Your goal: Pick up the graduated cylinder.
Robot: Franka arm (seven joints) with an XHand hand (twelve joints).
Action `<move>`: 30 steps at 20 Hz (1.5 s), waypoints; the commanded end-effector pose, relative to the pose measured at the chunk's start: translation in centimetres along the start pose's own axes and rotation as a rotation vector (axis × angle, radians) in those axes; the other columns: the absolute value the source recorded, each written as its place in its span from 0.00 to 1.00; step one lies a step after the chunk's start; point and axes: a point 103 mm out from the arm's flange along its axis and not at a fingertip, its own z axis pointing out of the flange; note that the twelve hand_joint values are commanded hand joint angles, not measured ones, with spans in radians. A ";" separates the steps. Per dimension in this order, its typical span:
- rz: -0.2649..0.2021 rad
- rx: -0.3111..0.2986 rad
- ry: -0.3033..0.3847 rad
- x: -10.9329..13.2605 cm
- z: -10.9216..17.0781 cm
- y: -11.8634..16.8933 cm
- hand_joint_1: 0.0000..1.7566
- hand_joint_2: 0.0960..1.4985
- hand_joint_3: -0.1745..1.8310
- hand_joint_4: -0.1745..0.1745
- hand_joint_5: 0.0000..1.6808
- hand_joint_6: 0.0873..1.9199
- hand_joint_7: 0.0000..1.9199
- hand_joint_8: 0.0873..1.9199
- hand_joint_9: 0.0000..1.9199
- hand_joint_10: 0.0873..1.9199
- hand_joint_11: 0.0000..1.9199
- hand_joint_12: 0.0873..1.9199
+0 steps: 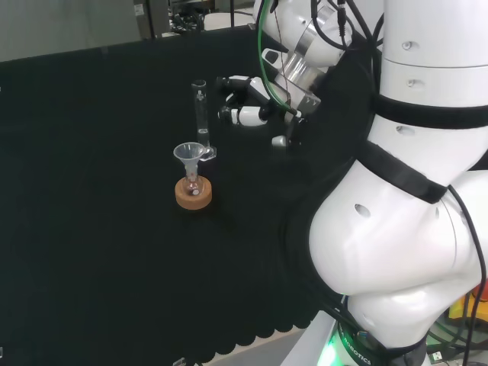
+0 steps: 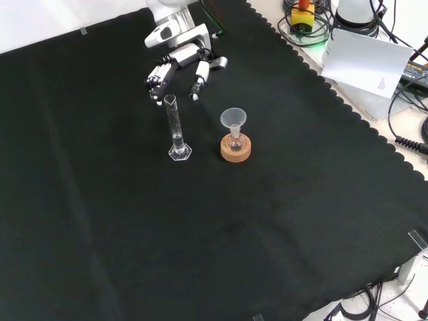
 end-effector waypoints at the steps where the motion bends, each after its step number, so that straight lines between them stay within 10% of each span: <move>1: -0.026 0.013 0.107 -0.8 2.4 0.9 0.50 0.66 0.00 0.40 0.29 0.00 0.21 0.30 0.33 0.24 0.17 0.67; 8: -0.073 -0.018 0.238 -1.2 4.0 2.1 0.52 0.66 0.00 0.43 0.28 0.00 0.21 0.29 0.33 0.24 0.18 0.67; 30: -0.176 -0.053 0.357 -0.1 6.5 4.0 0.54 0.65 0.00 0.45 0.29 0.00 0.24 0.28 0.37 0.23 0.22 0.65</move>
